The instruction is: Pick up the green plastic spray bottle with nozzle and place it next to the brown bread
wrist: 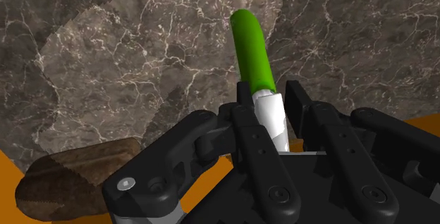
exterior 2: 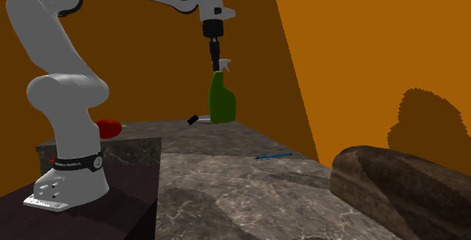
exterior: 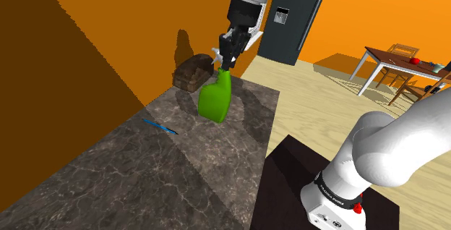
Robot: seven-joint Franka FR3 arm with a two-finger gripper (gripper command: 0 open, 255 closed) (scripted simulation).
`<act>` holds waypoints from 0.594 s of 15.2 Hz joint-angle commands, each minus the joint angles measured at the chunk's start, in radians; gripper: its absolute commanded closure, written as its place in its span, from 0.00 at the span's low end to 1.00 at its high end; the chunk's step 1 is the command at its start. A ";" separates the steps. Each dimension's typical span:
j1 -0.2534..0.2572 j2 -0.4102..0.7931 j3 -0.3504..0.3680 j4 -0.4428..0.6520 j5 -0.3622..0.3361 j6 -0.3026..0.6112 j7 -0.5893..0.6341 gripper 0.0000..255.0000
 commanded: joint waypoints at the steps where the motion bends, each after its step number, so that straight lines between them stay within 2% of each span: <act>1: -0.002 0.007 -0.002 0.037 -0.003 -0.030 0.001 1.00; 9: -0.005 0.027 -0.007 0.162 -0.010 -0.136 0.009 1.00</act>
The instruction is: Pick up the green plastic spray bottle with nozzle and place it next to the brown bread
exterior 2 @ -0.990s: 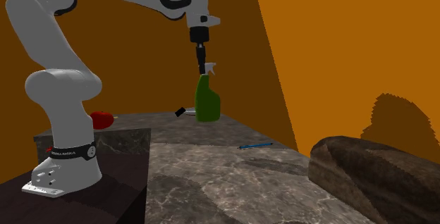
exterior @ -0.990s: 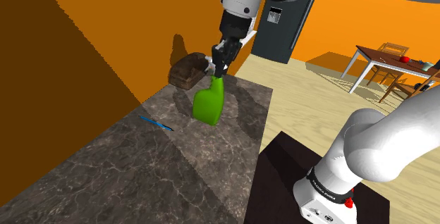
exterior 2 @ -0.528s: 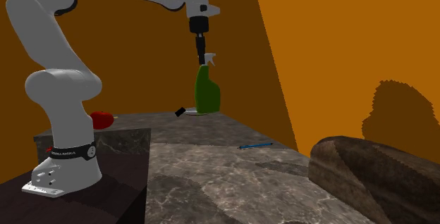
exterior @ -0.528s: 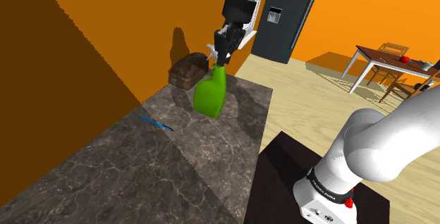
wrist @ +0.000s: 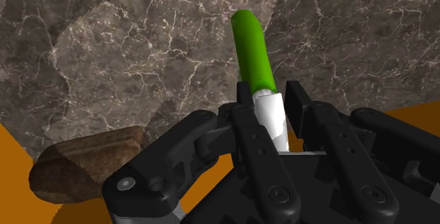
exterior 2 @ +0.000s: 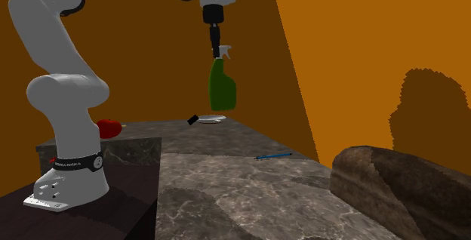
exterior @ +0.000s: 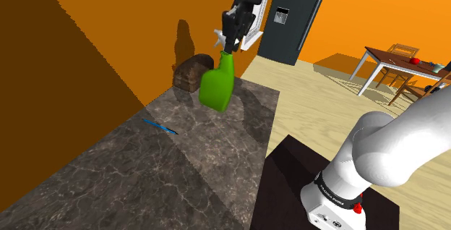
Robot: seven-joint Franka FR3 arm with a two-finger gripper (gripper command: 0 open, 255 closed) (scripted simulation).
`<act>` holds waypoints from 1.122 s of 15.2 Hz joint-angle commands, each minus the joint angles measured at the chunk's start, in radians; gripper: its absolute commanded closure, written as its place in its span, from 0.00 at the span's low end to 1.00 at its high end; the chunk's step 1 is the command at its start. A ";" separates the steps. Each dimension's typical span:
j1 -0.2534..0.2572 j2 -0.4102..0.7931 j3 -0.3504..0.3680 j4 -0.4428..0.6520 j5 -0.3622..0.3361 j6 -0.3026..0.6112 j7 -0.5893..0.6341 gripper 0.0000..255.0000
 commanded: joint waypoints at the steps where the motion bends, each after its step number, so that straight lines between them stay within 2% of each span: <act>1: -0.001 0.006 0.000 0.033 -0.002 -0.026 0.003 1.00; 17: -0.006 0.094 -0.001 0.339 -0.017 -0.245 0.025 1.00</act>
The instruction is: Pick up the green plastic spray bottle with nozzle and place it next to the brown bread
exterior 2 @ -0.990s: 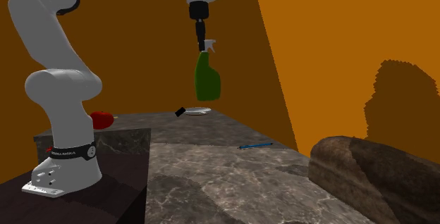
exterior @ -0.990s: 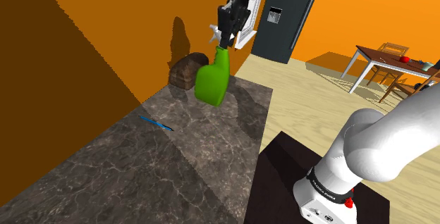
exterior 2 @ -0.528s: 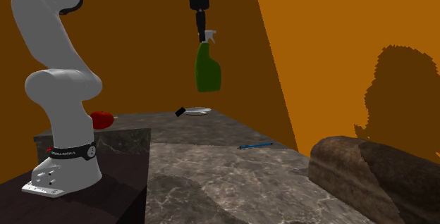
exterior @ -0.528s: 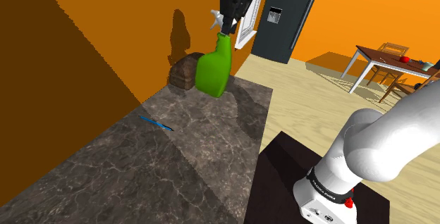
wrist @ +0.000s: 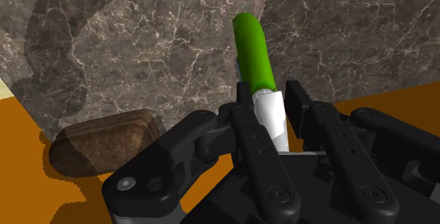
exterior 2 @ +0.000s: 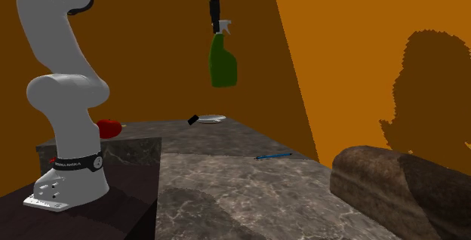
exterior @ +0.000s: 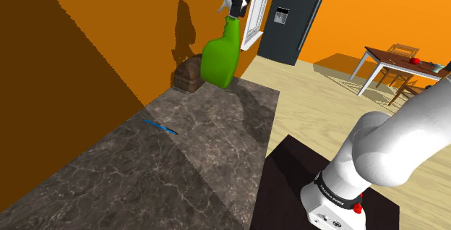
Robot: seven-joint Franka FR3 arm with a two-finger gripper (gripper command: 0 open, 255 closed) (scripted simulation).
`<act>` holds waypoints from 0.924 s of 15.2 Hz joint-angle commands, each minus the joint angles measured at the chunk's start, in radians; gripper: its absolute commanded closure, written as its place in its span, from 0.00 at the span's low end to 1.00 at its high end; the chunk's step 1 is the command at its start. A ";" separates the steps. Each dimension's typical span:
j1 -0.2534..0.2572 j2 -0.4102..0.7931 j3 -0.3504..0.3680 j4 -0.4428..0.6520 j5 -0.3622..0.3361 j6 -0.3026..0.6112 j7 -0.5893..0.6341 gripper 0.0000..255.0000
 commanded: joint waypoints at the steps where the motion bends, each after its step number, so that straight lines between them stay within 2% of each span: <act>1: -0.001 0.011 0.000 0.040 -0.002 -0.029 0.002 1.00; 8: -0.036 0.151 -0.048 0.125 -0.031 0.018 -0.084 1.00; 14: -0.070 0.317 -0.087 0.253 -0.050 0.050 -0.162 1.00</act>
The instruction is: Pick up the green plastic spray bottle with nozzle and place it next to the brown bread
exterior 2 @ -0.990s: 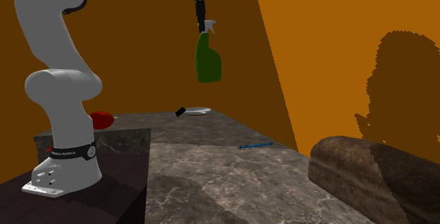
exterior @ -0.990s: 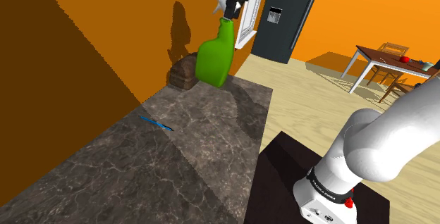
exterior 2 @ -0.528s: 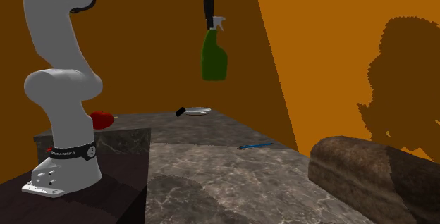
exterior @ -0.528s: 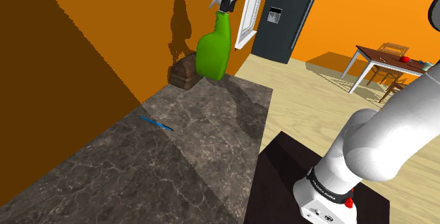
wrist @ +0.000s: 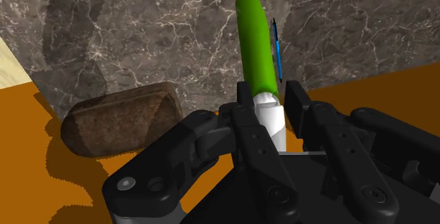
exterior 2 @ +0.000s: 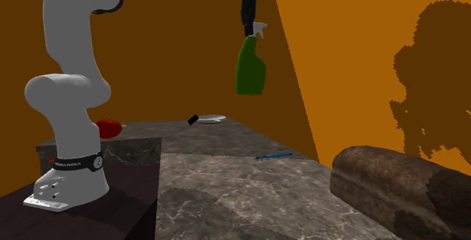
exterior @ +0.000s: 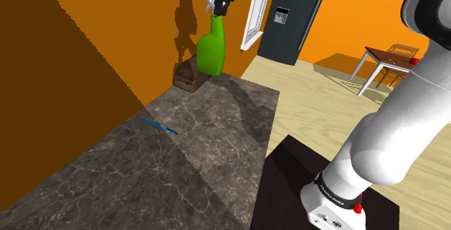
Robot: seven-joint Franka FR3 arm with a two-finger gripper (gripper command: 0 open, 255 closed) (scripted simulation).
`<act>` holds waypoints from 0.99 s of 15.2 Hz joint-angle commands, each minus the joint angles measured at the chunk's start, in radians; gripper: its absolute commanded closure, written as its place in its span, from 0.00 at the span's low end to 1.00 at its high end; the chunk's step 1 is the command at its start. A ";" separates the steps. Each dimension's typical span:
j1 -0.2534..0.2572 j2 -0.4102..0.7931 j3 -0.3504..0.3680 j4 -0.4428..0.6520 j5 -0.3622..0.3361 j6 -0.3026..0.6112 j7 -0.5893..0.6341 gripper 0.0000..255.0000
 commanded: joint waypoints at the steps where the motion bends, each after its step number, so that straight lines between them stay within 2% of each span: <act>1: -0.012 0.059 -0.012 0.051 -0.005 0.007 -0.026 1.00; 6: -0.040 0.233 -0.037 0.230 -0.014 -0.002 -0.082 1.00; 11: -0.065 0.444 -0.053 0.496 -0.020 -0.060 -0.125 1.00; 15: -0.068 0.396 -0.053 0.365 -0.017 0.024 -0.130 1.00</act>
